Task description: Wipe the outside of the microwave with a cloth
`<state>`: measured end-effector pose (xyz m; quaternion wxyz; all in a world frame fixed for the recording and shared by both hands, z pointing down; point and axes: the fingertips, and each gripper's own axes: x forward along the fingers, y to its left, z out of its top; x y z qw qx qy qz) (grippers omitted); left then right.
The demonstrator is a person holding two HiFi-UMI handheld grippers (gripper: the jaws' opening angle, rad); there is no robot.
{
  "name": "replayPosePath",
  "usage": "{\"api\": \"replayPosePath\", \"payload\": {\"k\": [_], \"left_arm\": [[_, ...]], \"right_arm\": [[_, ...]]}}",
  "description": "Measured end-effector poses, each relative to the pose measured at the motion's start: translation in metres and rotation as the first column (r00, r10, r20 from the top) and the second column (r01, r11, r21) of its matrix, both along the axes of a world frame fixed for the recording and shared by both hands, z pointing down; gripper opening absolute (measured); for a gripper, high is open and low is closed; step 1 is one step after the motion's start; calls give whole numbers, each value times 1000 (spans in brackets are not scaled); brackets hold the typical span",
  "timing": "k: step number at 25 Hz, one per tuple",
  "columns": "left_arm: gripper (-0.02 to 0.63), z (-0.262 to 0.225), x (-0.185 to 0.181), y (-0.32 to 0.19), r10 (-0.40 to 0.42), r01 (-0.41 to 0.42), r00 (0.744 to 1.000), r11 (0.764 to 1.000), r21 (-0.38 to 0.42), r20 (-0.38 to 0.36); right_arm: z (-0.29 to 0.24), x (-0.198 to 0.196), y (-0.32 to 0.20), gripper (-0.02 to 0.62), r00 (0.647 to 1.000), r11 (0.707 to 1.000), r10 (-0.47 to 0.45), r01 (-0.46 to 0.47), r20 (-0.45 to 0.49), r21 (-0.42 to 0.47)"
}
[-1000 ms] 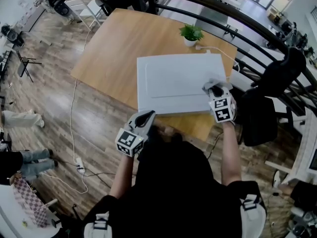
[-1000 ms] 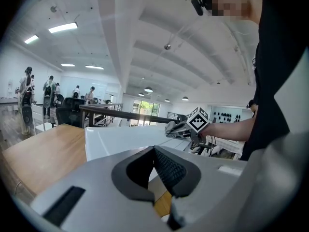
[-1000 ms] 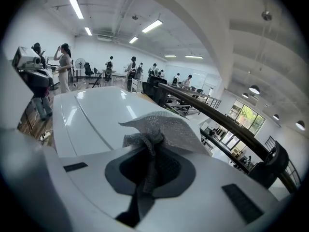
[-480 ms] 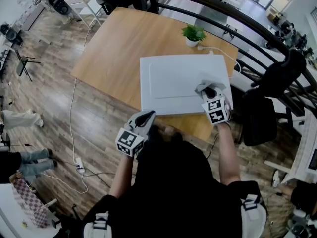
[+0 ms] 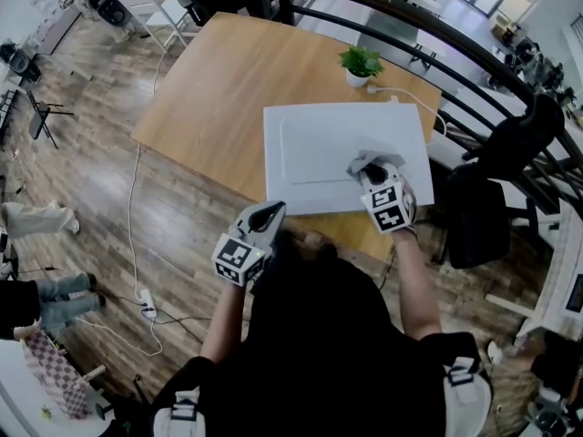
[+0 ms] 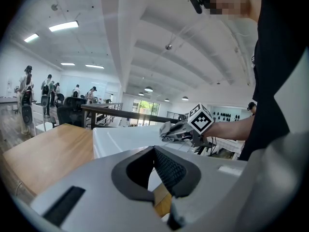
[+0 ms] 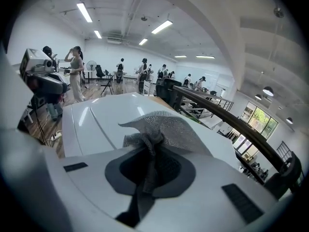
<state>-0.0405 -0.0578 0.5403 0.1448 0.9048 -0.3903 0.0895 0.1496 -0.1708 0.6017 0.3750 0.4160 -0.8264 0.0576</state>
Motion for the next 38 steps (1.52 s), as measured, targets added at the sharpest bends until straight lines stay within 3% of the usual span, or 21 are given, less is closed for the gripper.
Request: {"api": "replayPosePath", "payload": {"k": [25,38], "left_arm": [[0,2,-43,-23,2,-2,1000,1000,0,0],[0,8,-68,-31,25,-25,1000,1000,3,-8]], "right_arm": [[2,-141,20,15,974,974,-226,226,25,-20],[2,-181,21,15,969,969,-245,245,22,-23]]}}
